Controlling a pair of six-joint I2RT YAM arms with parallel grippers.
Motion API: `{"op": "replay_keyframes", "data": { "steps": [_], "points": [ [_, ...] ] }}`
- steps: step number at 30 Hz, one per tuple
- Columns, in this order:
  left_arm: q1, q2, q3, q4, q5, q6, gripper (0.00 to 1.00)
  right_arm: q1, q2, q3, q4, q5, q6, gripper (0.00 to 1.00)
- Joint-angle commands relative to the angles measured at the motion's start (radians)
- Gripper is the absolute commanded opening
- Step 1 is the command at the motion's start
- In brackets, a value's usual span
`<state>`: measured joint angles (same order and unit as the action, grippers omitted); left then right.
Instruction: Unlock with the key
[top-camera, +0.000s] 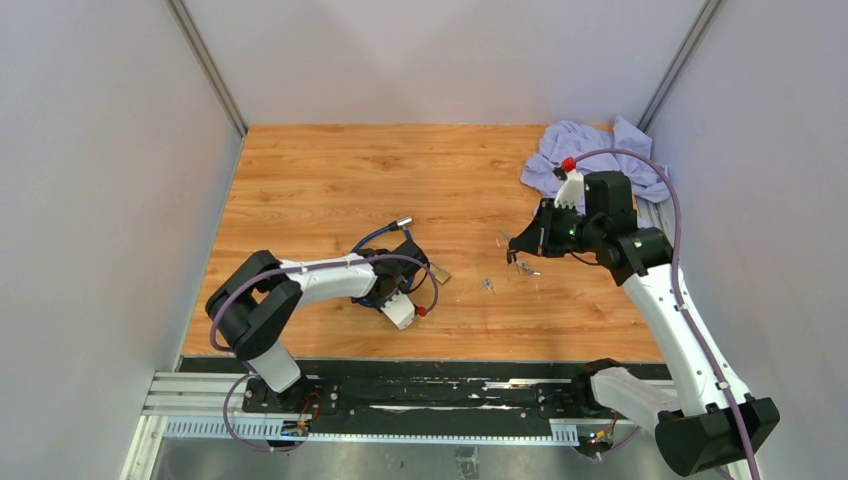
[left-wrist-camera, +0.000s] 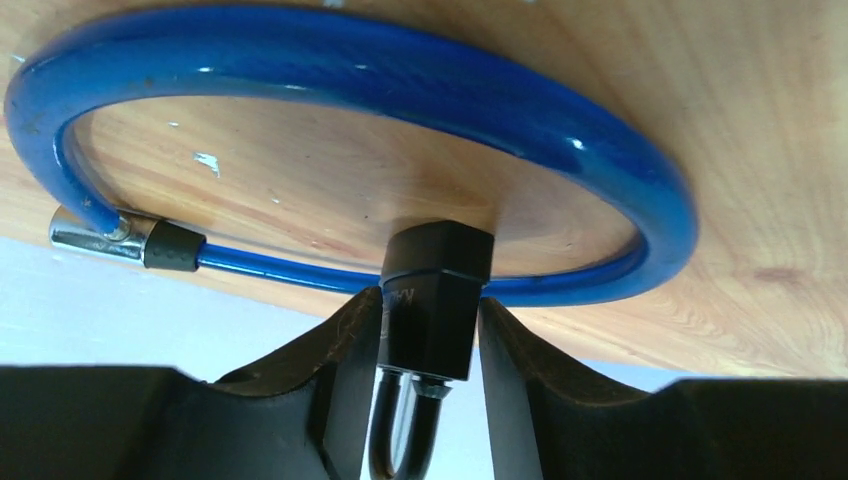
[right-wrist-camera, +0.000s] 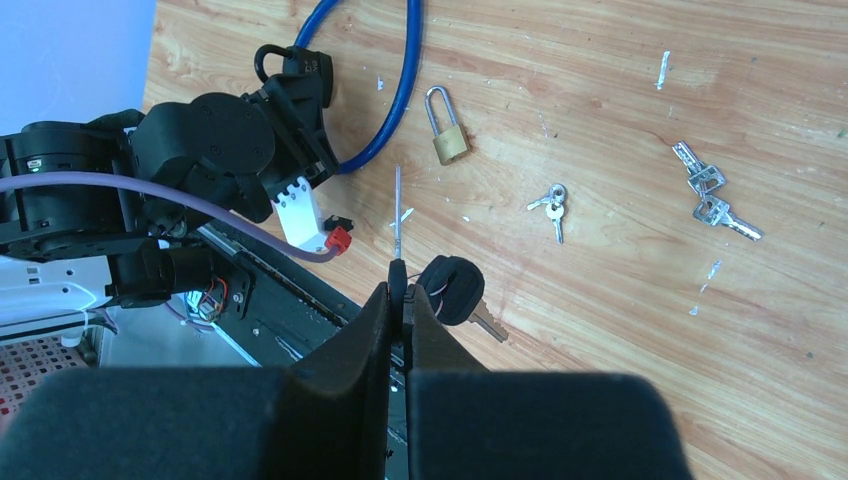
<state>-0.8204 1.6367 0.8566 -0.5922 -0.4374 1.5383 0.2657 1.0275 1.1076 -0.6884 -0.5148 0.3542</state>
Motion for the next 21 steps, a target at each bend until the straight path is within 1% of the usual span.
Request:
{"op": "replay_keyframes", "data": {
  "steps": [1,3,4,6,7,8,9,13,17,21],
  "points": [
    [0.025,0.025,0.0,0.075,-0.013,0.023,0.42,0.014,-0.001,0.037,-0.018,-0.002,0.0,0.01],
    [0.036,0.031,0.0,0.078,-0.014,0.029,0.34,0.015,-0.004,0.038,-0.02,-0.003,0.001,0.0],
    [0.041,0.033,-0.001,0.079,-0.016,0.031,0.29,0.014,-0.003,0.038,-0.019,-0.003,0.001,0.0],
    [0.048,0.03,0.007,0.069,-0.015,0.026,0.17,0.014,-0.002,0.04,-0.019,-0.003,0.002,0.01],
    [0.052,0.027,0.017,0.051,-0.008,0.015,0.08,0.015,-0.001,0.04,-0.019,-0.003,0.003,0.01],
    [0.057,0.023,0.03,0.035,0.001,0.001,0.02,0.014,0.002,0.041,-0.02,-0.006,0.003,0.01],
    [0.063,0.017,0.05,0.011,0.016,-0.019,0.01,0.014,0.004,0.042,-0.02,-0.006,0.003,0.01],
    [0.107,-0.011,0.174,-0.124,0.129,-0.128,0.0,0.015,0.018,0.047,-0.02,-0.008,-0.002,0.01],
    [0.174,-0.038,0.33,-0.311,0.361,-0.269,0.0,0.015,0.035,0.055,-0.018,-0.01,-0.012,0.01],
    [0.229,-0.07,0.414,-0.414,0.546,-0.372,0.0,0.031,0.064,0.062,-0.009,-0.004,-0.027,0.01]
  ]
}}
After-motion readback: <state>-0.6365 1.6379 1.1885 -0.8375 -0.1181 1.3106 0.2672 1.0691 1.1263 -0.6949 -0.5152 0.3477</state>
